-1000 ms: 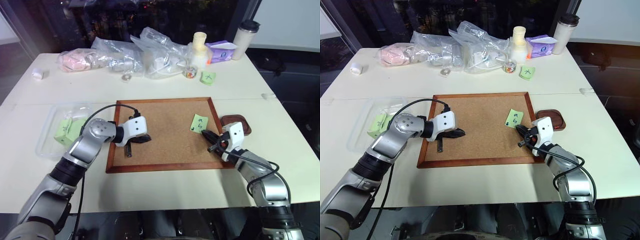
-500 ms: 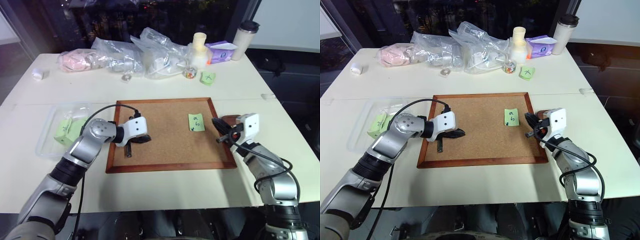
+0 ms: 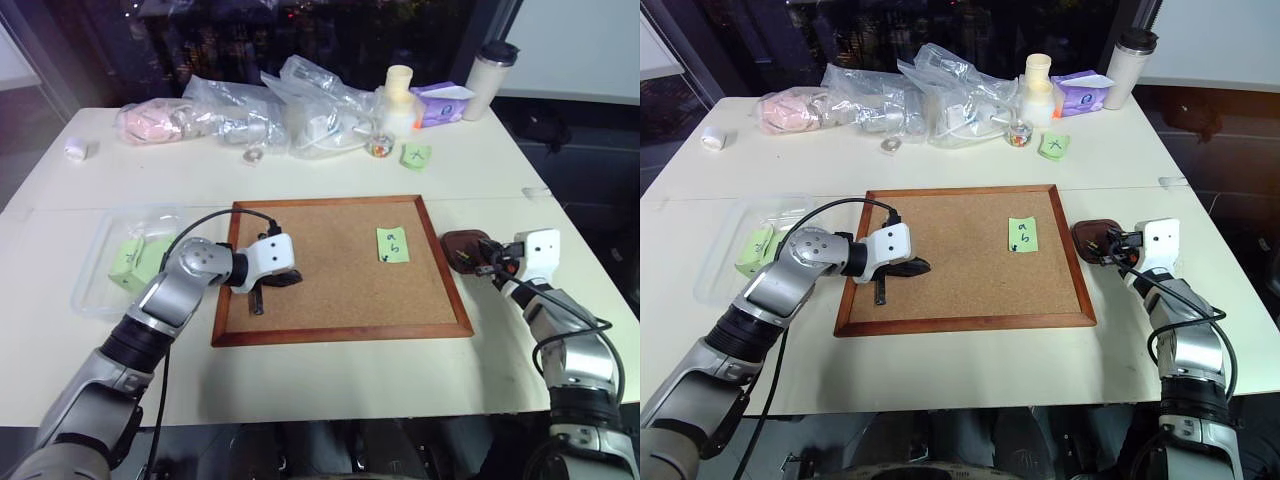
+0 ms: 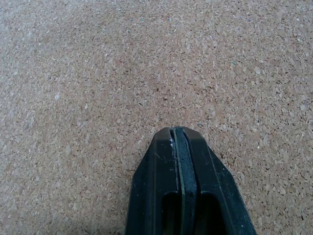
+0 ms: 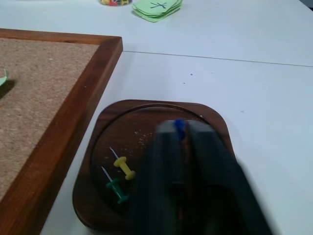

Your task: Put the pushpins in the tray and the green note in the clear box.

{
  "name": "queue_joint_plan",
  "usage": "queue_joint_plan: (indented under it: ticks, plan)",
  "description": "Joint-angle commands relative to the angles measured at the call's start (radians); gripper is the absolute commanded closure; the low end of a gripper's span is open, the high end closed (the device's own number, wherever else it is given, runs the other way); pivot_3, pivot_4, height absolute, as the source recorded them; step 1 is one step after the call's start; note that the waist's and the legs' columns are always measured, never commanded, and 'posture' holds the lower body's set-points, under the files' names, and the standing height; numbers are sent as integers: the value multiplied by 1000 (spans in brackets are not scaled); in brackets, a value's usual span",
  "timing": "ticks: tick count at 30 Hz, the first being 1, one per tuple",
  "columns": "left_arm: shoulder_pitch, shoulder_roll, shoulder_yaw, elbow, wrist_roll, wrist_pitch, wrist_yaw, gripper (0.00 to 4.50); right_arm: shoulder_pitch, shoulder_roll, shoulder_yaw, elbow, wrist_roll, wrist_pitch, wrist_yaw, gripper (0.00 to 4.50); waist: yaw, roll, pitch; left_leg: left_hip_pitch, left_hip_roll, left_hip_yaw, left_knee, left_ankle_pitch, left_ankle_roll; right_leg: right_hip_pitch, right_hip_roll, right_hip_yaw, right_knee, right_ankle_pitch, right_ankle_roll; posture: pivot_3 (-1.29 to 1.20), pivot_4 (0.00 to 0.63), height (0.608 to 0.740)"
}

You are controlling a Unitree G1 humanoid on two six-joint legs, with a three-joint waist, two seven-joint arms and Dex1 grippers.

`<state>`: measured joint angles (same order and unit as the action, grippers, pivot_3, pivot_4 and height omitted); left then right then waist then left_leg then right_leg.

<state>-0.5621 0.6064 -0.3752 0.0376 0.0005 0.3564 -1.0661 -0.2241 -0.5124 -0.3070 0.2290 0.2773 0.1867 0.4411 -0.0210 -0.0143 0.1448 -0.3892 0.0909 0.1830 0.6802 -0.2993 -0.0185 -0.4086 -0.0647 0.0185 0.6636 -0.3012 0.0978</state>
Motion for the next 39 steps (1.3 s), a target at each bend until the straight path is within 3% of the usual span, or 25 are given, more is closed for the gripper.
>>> queue_joint_plan:
  ticks: [1, 5, 13, 18, 22, 31, 39]
  plan:
    - [43, 11, -51, 45, 40, 29, -17, 4500, -23, -17, -11, -8, -5, -31, 6, 2058, 0, 0, 0, 0, 0, 0, 0, 0, 0, 0, 0, 0, 0, 0, 0, 0, 150, 734]
    - [45, 11, -48, 42, 40, 31, -14, 4500, -18, -17, -12, -26, 6, -20, 7, 46, 0, 0, 0, 0, 0, 0, 0, 0, 0, 0, 0, 0, 0, 0, 0, 0, 150, 734]
    - [38, 4, -50, 49, 38, 30, -13, 4500, -10, 3, -38, -77, 56, 23, -6, 46, 1, 0, 0, 0, 0, 0, 0, 0, 0, 0, 0, 0, 0, 0, 0, 0, 150, 734]
    - [39, 6, -47, 49, 39, 29, -10, 4500, -48, 34, -118, -117, 198, 259, -91, 46, 1, 1, 0, 0, 0, 0, 0, 0, 0, 0, 0, 0, 0, 0, 0, 0, 150, 734]
    - [38, 4, -46, 52, 40, 28, -7, 4500, -59, 25, -125, -122, 205, 293, -101, 46, 1, 1, 0, 0, 0, 0, 0, 0, 0, 0, 0, 0, 0, 0, 0, 0, 150, 734]
    - [48, 4, -44, 41, 39, 35, -2, 4500, 71, -41, 31, -215, 59, 155, 33, 46, 1, 1, -1, 0, 0, 0, 0, 0, 0, 0, 0, 0, 0, 0, 0, 0, 150, 734]
    - [58, 7, -45, 26, 39, 40, 0, 4500, 100, -38, 62, -247, -3, 54, 59, 46, 1, 1, -1, 0, 0, 0, 0, 0, 0, 0, 0, 0, 0, 0, 0, 0, 150, 734]
